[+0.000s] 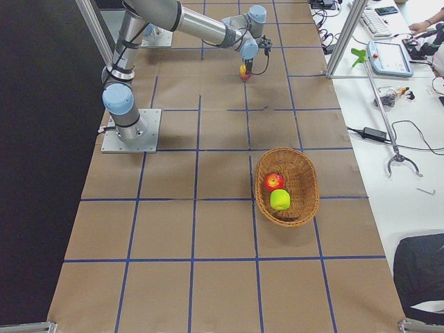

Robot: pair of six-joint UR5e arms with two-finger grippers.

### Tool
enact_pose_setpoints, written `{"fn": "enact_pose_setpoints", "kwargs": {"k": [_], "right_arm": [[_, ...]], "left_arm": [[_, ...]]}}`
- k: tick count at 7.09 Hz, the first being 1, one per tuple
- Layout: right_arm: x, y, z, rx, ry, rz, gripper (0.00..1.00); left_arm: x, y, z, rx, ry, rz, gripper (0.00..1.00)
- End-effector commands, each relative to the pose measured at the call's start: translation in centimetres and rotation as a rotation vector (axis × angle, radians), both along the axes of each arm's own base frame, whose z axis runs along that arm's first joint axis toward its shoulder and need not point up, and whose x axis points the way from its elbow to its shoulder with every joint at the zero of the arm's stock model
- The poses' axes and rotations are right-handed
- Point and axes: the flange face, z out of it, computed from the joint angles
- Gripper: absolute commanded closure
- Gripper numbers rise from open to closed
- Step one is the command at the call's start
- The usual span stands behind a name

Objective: Put all apples into basket
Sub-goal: 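Grasp the red-yellow apple with the right gripper while the left gripper withdraws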

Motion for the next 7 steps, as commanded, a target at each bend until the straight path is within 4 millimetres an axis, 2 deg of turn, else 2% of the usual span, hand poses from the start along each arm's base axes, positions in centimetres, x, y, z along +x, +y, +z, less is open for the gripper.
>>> {"fn": "enact_pose_setpoints", "kwargs": {"k": [1,2,3,4,5,6,7], "right_arm": [[0.0,0.6,-2.1,0.013,0.013,0.006,0.36],[0.0,0.5,-2.0,0.007,0.012,0.006,0.63],[0.0,0.3,-1.2,-0.005,0.014,0.006,0.83],[-1.5,-0.9,1.1,-0.043,0.004,-0.007,0.85],[-5.6,-3.2,5.0,-0.105,0.001,-0.052,0.85],[-13.7,-6.0,7.2,-0.096,0.063,-0.118,0.85],[-20.7,-7.5,9.4,-0.098,0.081,-0.089,0.85]], "left_arm": [[0.2,-0.8,0.2,-0.004,0.0,0.011,0.04],[0.3,-2.4,0.4,-0.005,-0.001,0.012,0.04],[0.1,-3.7,0.7,-0.008,-0.003,0.009,0.04],[0.0,-3.2,0.6,-0.007,-0.004,0.006,0.04],[0.0,-2.9,0.5,-0.005,-0.003,0.004,0.04],[0.0,-3.0,0.4,-0.004,-0.003,0.003,0.02],[0.0,-3.1,0.3,-0.001,0.001,0.003,0.02]]}}
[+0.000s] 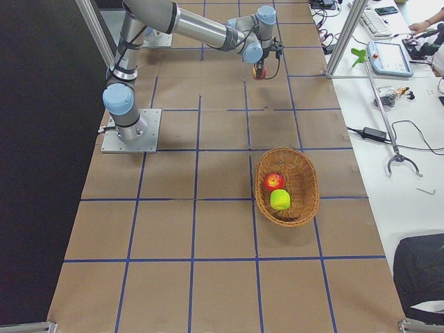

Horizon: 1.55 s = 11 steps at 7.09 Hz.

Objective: Put all apples into basket
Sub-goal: 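Carry the red-yellow apple into the basket with the right gripper and release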

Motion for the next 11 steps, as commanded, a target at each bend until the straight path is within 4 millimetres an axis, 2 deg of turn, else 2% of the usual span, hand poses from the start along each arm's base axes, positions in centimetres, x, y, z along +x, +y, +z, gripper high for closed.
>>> {"fn": "enact_pose_setpoints", "kwargs": {"k": [1,2,3,4,5,6,7,8,9,10,11], "right_arm": [[-15.2,-2.8,4.2,0.014,0.077,0.09,0.85],[-24.4,-3.4,5.1,0.015,0.175,0.183,0.85],[-32.5,-2.9,4.9,0.028,0.173,0.244,0.85],[-37.8,-2.8,4.2,-0.006,0.16,0.308,0.85],[-41.5,-3.0,1.7,-0.024,0.165,0.377,0.85],[-44.1,-2.4,-0.2,-0.015,0.132,0.356,0.85],[-43.8,-2.4,-1.3,-0.013,0.11,0.365,0.84],[-44.1,-2.7,-3.2,-0.004,0.103,0.377,0.83],[-44.2,-2.7,-3.7,0.003,0.1,0.391,0.57],[-44.3,-2.6,-3.4,0.016,0.109,0.39,0.01],[-44.3,-2.6,-3.0,0.02,0.105,0.389,0.0]], "left_arm": [[-0.1,-0.2,-0.3,0.006,0.012,-0.002,0.02],[-0.1,-0.3,-0.4,0.009,0.015,-0.006,0.01],[-0.1,-0.4,-0.3,0.007,0.014,-0.006,0.01],[-0.1,-0.3,-0.5,0.01,0.012,-0.008,0.01],[-0.1,-0.4,-0.6,0.012,0.011,-0.008,0.01],[0.0,-0.4,-0.4,0.009,0.009,-0.008,0.01],[0.0,-0.5,0.0,0.001,0.012,-0.005,0.01],[0.1,-0.8,0.3,-0.002,0.009,-0.002,0.01],[0.0,-1.1,-0.1,0.007,0.008,0.004,0.01],[0.0,-1.3,0.0,0.003,0.013,0.006,0.01],[0.0,-1.3,0.0,0.001,0.011,0.006,0.01]]}}
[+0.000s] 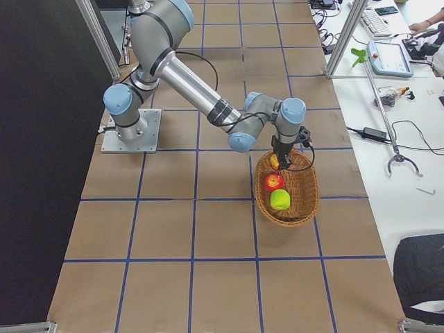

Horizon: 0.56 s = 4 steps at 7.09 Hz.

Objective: Put all apples into basket
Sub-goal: 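Carry the red-yellow apple into the basket with the right gripper and release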

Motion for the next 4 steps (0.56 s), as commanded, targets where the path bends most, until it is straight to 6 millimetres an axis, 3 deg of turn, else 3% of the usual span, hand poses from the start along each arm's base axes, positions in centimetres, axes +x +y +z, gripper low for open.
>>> {"fn": "enact_pose_setpoints", "kwargs": {"k": [1,2,3,4], "right_arm": [[0.4,0.6,2.0,0.024,-0.01,-0.006,0.0],[2.7,1.6,5.6,0.04,-0.02,-0.012,0.0],[8.4,2.9,10.9,0.039,-0.02,-0.017,0.0],[14.0,4.9,14.8,0.072,-0.028,-0.011,0.0]], "left_arm": [[-0.1,0.1,-0.6,0.01,0.002,0.001,0.01],[-0.2,0.8,-0.3,0.001,-0.003,0.0,0.01],[-0.2,1.0,-0.1,-0.003,-0.002,0.001,0.01],[-0.2,0.7,0.1,-0.008,-0.001,-0.006,0.01]]}}
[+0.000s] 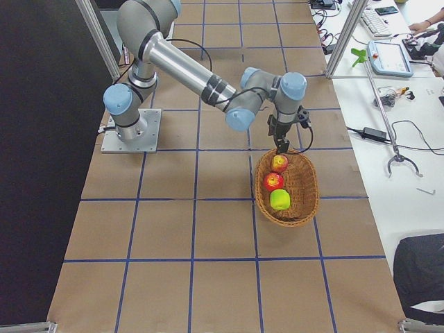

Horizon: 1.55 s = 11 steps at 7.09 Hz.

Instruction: Put all apples into basket

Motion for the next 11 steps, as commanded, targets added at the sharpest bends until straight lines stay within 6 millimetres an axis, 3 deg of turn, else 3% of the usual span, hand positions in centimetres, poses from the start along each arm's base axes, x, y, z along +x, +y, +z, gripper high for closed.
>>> {"fn": "enact_pose_setpoints", "kwargs": {"k": [1,2,3,4,5,6,7,11], "right_arm": [[10.8,5.5,9.5,0.017,-0.002,-0.02,0.0],[14.5,7.6,12.5,-0.008,-0.007,-0.145,0.0],[19.9,9.3,14.4,-0.029,-0.006,-0.168,0.0],[25.5,11.4,15.8,-0.043,-0.003,-0.194,0.0],[29.9,13.9,16.7,-0.046,0.004,-0.277,0.0],[31.4,14.9,16.7,-0.021,0.002,-0.289,0.0],[31.4,14.7,16.1,-0.01,0.012,-0.289,0.0],[31.2,15.1,17.0,-0.004,0.014,-0.287,0.0]], "left_arm": [[0.1,-0.5,0.4,-0.009,0.0,-0.001,0.01],[0.1,-0.6,0.3,-0.006,0.001,0.002,0.01],[0.1,-0.6,0.1,-0.006,0.001,0.001,0.01],[0.1,-0.6,0.1,-0.012,0.001,-0.001,0.01],[0.1,-0.7,-0.2,-0.006,0.002,-0.008,0.01],[0.1,-0.8,-0.3,-0.005,0.002,-0.008,0.01],[0.1,-0.8,-0.3,-0.003,0.002,-0.001,0.01],[0.1,-0.9,-0.8,-0.005,0.002,-0.002,0.01]]}}
